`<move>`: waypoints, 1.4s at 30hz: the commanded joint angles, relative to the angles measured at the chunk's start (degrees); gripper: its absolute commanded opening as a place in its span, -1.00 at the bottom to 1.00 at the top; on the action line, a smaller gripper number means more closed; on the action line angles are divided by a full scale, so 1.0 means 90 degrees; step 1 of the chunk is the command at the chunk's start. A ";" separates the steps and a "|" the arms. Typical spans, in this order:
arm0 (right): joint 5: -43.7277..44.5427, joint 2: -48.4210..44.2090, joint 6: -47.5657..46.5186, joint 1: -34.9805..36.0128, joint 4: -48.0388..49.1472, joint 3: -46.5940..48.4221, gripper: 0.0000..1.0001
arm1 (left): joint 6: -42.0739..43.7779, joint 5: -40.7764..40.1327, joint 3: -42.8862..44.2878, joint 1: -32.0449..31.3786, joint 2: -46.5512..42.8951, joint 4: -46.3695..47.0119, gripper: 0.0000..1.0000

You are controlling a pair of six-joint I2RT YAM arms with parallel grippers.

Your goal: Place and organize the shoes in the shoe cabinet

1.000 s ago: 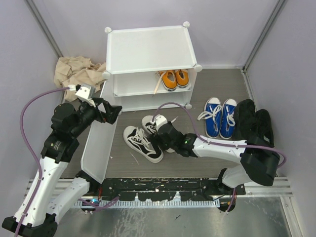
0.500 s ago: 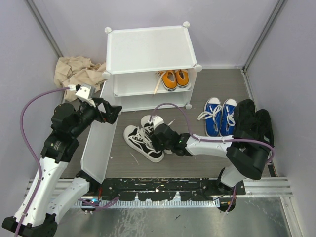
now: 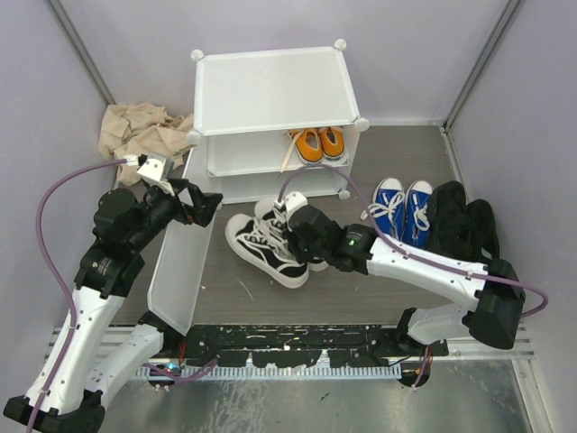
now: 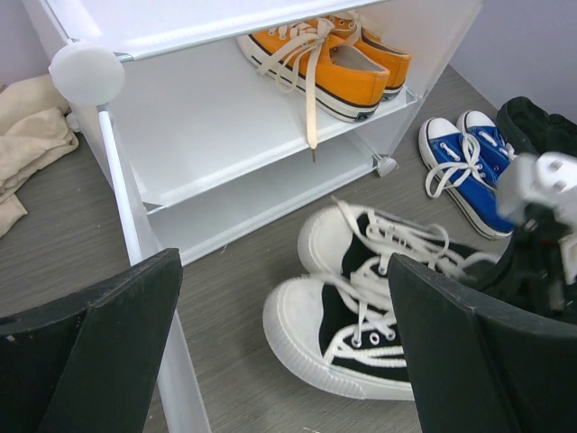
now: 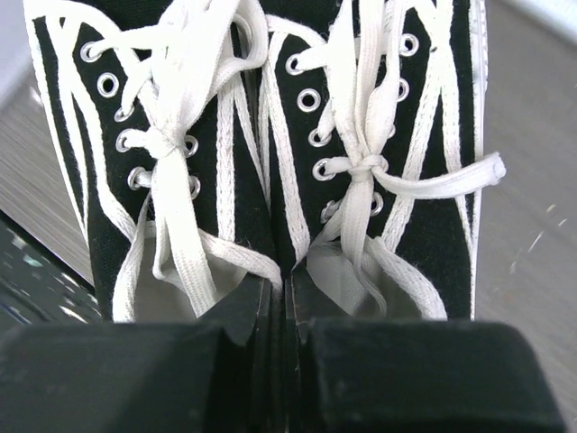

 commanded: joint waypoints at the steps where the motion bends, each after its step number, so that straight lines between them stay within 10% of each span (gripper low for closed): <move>1: 0.0739 -0.0340 -0.0174 0.0023 0.0338 0.1555 -0.98 | -0.0210 -0.0218 -0.0101 0.0019 0.0062 -0.1437 0.96; 34: 0.0671 0.3299 -0.0194 -0.1508 0.1975 0.5574 -0.98 | -0.0376 -0.0238 0.0098 0.0016 -0.0770 -0.1555 0.96; 42: 0.1122 0.3622 -0.0166 -0.1528 0.2377 0.5297 -0.39 | -0.0343 -0.0272 0.0100 0.0018 -0.0802 -0.1610 0.96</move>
